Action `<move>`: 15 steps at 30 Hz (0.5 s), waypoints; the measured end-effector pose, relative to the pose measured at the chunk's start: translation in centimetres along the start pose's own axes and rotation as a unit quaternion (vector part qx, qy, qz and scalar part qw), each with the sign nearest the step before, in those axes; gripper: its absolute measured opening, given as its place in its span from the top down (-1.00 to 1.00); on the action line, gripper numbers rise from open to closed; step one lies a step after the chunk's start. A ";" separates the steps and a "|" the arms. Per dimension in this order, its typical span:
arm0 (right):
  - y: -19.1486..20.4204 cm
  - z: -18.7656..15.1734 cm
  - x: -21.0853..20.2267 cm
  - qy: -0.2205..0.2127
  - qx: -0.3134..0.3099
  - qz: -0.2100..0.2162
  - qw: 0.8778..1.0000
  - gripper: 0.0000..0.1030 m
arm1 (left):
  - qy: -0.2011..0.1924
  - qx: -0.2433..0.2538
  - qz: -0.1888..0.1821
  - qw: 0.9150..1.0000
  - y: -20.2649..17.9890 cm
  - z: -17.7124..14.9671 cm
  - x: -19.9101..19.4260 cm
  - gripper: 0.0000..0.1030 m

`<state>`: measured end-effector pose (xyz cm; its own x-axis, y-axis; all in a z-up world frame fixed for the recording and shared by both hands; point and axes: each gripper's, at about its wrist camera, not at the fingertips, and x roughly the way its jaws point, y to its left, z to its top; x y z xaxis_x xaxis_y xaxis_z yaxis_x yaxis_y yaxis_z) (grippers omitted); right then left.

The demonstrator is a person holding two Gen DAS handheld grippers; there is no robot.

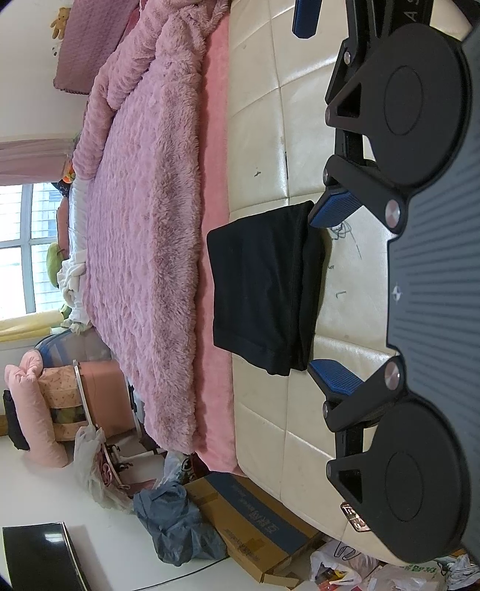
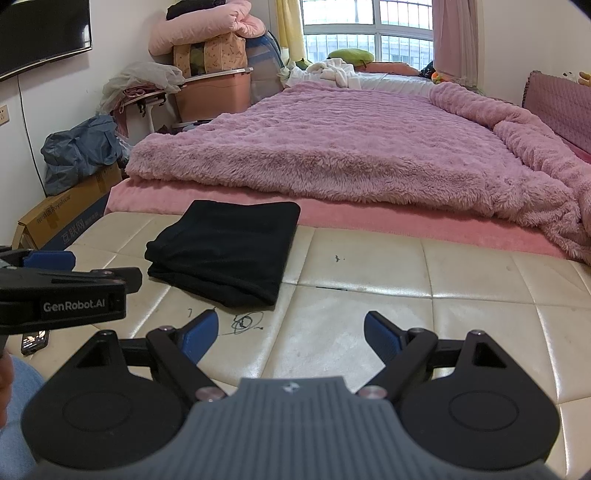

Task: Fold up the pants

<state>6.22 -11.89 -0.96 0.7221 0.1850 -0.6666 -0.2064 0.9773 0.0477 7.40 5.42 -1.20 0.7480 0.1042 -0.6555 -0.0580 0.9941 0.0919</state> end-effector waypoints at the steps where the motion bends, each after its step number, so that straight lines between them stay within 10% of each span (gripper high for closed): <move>1: 0.0 0.0 0.0 0.000 0.000 0.000 1.000 -0.60 | -0.001 0.000 0.000 1.000 0.0 0.0 0.0 -0.84; 15: 0.1 0.0 -0.1 0.000 0.000 0.000 1.000 -0.60 | -0.003 0.000 0.000 1.000 0.1 0.0 -0.3 -0.84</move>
<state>6.15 -11.78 -0.90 0.7229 0.1844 -0.6659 -0.2056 0.9775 0.0476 7.14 5.52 -0.97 0.7516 0.1041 -0.6514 -0.0579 0.9941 0.0921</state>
